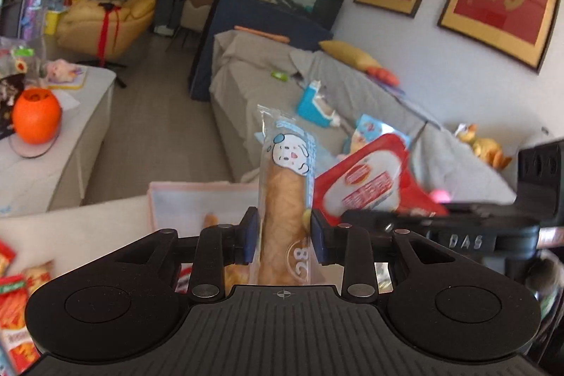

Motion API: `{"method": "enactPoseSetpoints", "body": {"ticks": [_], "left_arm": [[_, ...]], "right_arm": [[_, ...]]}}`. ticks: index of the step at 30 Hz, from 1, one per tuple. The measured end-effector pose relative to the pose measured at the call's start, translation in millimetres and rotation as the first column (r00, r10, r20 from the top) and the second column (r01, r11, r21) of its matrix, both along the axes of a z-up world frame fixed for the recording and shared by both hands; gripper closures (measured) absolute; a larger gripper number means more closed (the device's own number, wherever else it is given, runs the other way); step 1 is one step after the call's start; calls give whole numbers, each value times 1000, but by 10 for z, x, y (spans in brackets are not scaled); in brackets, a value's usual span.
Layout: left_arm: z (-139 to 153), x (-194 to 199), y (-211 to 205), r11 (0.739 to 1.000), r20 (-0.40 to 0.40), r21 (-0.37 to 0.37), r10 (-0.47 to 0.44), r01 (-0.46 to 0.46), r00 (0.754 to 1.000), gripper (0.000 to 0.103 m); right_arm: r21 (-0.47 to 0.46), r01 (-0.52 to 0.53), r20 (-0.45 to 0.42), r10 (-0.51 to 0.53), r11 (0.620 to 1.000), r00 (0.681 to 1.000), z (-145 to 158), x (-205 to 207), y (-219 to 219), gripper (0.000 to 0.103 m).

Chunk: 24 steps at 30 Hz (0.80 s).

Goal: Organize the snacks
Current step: 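Lift the bread stick with left gripper while right gripper lifts the chicken packet toward the box, then open both grippers to drop the bread stick and chicken packet into the box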

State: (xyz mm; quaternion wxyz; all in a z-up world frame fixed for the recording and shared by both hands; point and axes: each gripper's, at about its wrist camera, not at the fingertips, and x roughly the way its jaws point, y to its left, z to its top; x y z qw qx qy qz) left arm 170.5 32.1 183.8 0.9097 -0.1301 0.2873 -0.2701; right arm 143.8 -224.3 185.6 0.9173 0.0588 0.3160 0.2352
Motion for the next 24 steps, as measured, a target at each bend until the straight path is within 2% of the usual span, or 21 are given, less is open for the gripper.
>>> {"method": "enactPoseSetpoints", "body": {"ticks": [2,3,4,6,7,11,14,16,18,19,21,23,24], "left_arm": [[-105,383,-48,1000,-23,-2,28,-28,999,66],[-221,526,-97,998,-65,35,53,-50,996,66],[-331,604,-140,995,-96,86,68,-60,993,66],[-498,573,-134,986,-100,153,87,-71,991,66],[-568,510,-41,983,-93,163,98,-82,991,66],[-732,170,485,974,-95,149,186,-170,978,66],[-813,-150,960,949,-86,159,288,-273,954,66],[-846,-374,1316,914,-71,169,384,-368,921,66],[-869,-607,1669,860,-61,172,496,-480,866,66],[-871,-718,1875,825,-66,173,555,-538,829,66],[-914,-873,2173,772,-97,185,630,-608,771,66],[-1004,-960,2363,748,-134,197,661,-634,738,66],[-1069,-994,2441,741,-158,207,670,-639,725,66]], "right_arm": [[36,19,-2,-19,999,1000,-46,316,108,74],[12,54,-5,-54,998,999,-119,446,161,59],[-19,102,-11,-103,995,995,-226,571,192,49],[-52,152,-46,-155,987,987,-433,719,170,49],[-56,172,-64,-175,984,982,-546,745,127,49],[-108,161,-65,-168,981,984,-752,698,16,49],[-148,120,-70,-132,982,989,-837,638,83,49],[-149,99,-83,-112,984,990,-869,610,185,49],[-140,66,-93,-80,988,992,-877,575,382,49],[-138,47,-94,-60,989,994,-879,555,507,49],[-141,-2,-93,-11,990,996,-885,522,783,49],[-158,-70,-89,57,985,994,-925,459,1161,46],[-166,-112,-87,99,980,991,-935,421,1389,40]]}}
